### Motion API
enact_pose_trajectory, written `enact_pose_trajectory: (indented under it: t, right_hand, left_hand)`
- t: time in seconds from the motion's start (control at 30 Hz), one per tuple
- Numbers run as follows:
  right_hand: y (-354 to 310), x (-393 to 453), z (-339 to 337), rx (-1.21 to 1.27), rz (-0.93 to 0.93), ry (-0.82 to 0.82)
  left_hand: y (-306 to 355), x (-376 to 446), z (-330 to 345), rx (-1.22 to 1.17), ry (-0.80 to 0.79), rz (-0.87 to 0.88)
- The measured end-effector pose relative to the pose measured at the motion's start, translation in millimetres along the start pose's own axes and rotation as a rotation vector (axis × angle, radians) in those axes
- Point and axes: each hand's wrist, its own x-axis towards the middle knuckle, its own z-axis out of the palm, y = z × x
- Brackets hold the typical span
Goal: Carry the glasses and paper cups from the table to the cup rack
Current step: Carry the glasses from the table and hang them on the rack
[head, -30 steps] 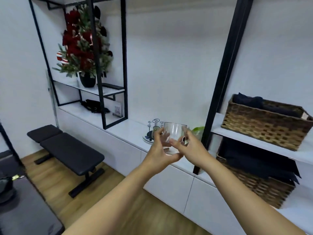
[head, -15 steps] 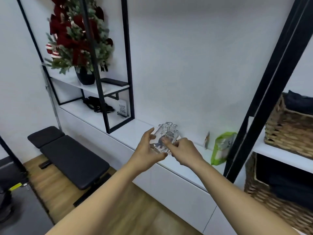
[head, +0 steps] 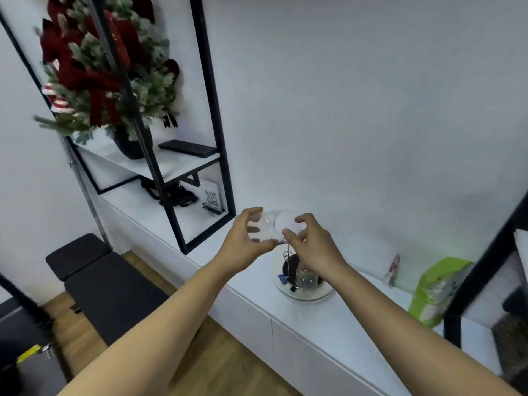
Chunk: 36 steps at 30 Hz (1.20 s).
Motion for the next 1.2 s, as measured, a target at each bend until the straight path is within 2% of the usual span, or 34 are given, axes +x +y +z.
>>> enact_pose_trajectory:
  t: [0.23, 0.47, 0.63, 0.8, 1.0, 1.2]
  right_hand:
    - [12.9, 84.1, 2.5, 0.280, 0.267, -0.201]
    - [46.1, 150.8, 25.6, 0.354, 0.351, -0.070]
    - [69.1, 180.5, 55.1, 0.246, 0.457, 0.017]
    - [91.8, 185.8, 78.0, 0.049, 0.512, 0.063]
    - [120.5, 190.4, 99.4, -0.145, 0.561, 0.034]
    - [148.3, 192.1, 116.4, -0.173, 0.624, 0.038]
  left_hand:
    - [-35.0, 90.9, 19.5, 0.067, -0.084, -0.032]
    - [-94.5, 169.1, 37.2, 0.156, -0.339, -0.001]
    - [-135.8, 211.0, 48.0, 0.205, -0.542, -0.005]
    - [-176.2, 228.5, 65.9, 0.241, -0.665, -0.024]
    - [-210.8, 228.5, 83.2, 0.287, -0.758, -0.039]
    - [-227.5, 228.0, 97.8, 0.305, -0.813, -0.065]
